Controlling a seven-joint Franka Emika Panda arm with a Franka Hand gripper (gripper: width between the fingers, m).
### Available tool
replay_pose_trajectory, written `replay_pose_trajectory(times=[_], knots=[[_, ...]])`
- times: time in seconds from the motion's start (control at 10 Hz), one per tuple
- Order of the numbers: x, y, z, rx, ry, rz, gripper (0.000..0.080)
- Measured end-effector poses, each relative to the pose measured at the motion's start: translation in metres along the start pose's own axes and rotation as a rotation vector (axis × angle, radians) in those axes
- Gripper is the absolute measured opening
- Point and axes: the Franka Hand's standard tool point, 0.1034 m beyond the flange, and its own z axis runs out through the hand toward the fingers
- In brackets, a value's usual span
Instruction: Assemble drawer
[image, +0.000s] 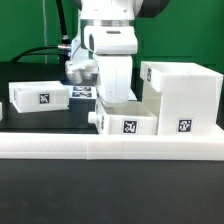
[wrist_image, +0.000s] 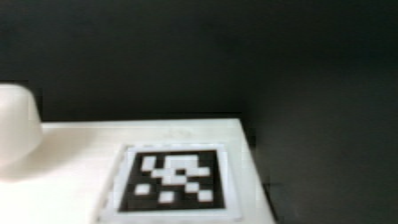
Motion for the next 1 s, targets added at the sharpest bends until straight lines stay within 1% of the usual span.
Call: replay_pose_trajectory(times=[0.1, 0.3, 0.4, 0.6, 0.8, 1.0], knots=[[-0.001, 0.001, 0.000, -0.006, 0.000, 0.000, 0.0042], [0.000, 0.001, 0.000, -0.005, 0.001, 0.003, 0.0042], [-0.002, 0.001, 0.000, -0.006, 0.002, 0.002, 0.0042], [0.000, 0.001, 0.001, -0.005, 0.003, 0.008, 0.0042], [-0.015, -0.002, 0.002, -0.004, 0.025, 0.002, 0.0042], [-0.008, -0.002, 0.003, -0.004, 0.026, 0.011, 0.0042]])
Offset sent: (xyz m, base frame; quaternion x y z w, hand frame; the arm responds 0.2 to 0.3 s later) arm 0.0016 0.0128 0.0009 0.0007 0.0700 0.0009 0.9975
